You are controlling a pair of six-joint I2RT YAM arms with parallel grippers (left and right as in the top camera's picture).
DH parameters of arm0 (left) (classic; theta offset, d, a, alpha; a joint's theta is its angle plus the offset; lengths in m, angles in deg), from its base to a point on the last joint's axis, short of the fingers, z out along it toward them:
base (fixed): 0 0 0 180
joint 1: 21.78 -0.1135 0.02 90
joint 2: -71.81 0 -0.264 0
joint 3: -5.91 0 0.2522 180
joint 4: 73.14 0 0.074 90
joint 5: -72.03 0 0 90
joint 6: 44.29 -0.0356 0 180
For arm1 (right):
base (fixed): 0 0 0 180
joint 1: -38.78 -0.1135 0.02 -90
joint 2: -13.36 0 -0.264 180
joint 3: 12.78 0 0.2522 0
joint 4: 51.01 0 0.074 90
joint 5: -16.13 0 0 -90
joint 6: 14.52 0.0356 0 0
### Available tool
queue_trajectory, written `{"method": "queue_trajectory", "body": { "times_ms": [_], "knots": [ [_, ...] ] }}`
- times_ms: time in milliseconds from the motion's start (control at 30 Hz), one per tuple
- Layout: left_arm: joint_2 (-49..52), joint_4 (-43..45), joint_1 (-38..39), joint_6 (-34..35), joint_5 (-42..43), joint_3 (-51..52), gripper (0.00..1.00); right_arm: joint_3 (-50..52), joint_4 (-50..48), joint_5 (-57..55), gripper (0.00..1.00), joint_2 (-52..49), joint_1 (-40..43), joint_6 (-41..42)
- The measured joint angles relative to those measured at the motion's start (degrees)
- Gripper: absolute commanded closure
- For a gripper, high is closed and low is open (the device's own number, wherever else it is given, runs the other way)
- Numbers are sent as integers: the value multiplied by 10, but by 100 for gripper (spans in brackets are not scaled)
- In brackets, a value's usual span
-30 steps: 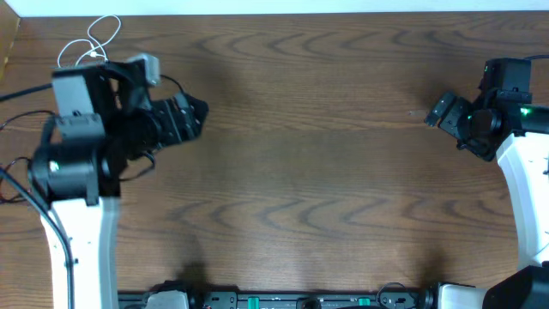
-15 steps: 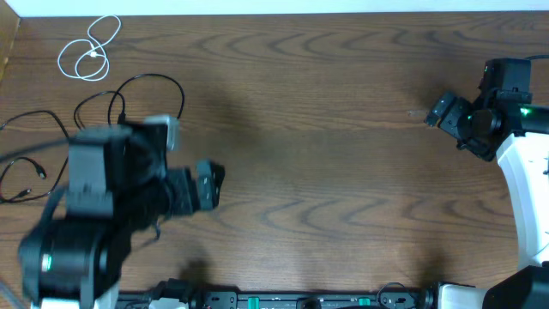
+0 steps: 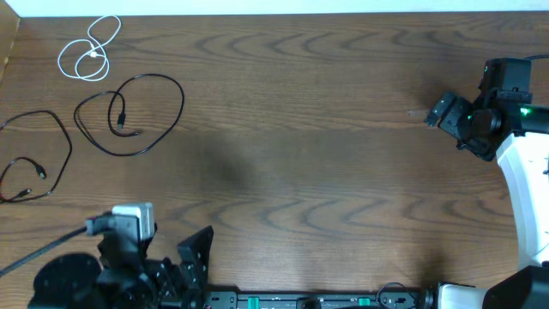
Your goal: Untangle cables
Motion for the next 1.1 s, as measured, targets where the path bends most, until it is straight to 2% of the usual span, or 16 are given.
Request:
{"method": "queue_trajectory", "body": {
  "times_ms": [633,1100],
  "knots": [
    [-2,0,0,0,0,3,0,0,0,0,1,0,0,0],
    [-24,-47,5,0,0,4,0,0,0,0,1,0,0,0]
  ]
}}
